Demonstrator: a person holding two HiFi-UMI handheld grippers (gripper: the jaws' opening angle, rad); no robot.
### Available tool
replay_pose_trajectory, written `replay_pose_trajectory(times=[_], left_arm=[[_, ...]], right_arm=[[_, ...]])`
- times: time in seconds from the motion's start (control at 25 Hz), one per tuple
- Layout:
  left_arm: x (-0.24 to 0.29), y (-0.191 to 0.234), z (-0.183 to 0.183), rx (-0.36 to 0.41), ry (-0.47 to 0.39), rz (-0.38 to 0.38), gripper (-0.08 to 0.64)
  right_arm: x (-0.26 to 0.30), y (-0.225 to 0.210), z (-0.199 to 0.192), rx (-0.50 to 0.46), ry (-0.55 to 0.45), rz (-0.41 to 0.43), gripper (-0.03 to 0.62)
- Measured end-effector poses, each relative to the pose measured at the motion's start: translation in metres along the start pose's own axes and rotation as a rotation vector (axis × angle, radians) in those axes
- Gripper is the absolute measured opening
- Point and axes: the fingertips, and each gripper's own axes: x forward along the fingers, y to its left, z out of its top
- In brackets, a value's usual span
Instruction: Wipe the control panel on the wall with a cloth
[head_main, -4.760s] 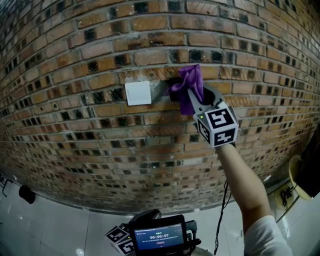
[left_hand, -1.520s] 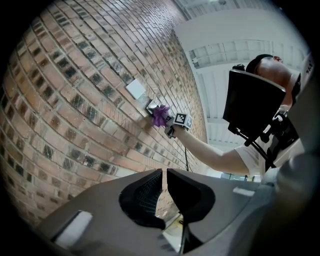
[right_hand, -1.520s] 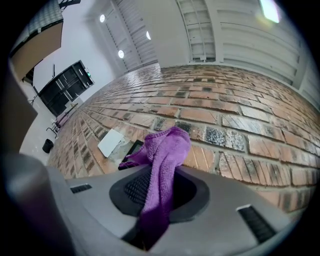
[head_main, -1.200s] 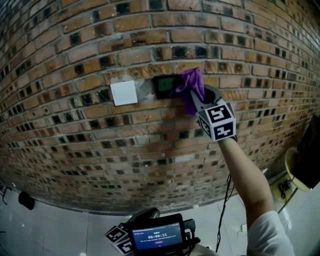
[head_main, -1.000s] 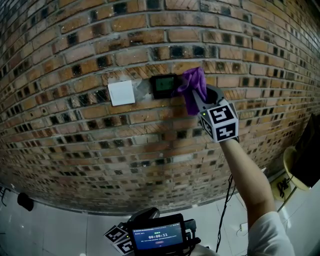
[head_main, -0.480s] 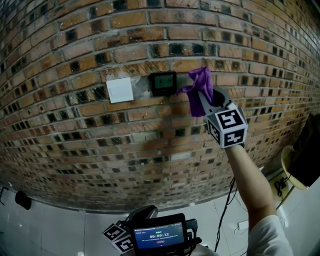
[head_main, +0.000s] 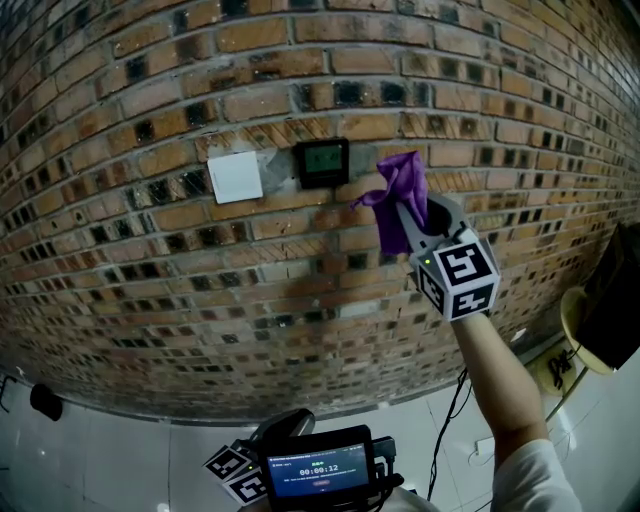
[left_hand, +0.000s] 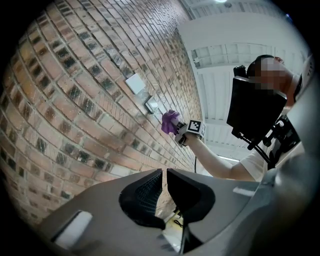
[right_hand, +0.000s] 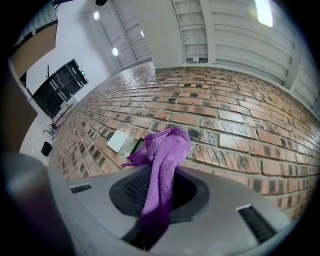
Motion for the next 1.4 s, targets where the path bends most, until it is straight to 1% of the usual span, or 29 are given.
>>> replay_pose_trajectory(times=[0.56, 1.04, 1.4], left_arm=[[0.001, 0.0, -0.002, -0.002, 0.007, -0.004, 0.032], [0.0, 0.001, -0.003, -0.01, 0.01, -0.007, 0.032], [0.0, 0.0, -0.005, -0.013, 0.008, -0.008, 0.032]], right_arm=[[-0.028, 0.036, -0.021, 0.048, 0.026, 0.049, 0.083], [-0.056, 0.062, -0.042, 0.107, 0.062, 0.07, 0.083], [-0.075, 0.082, -0.045, 0.148, 0.071, 0.092, 0.083]])
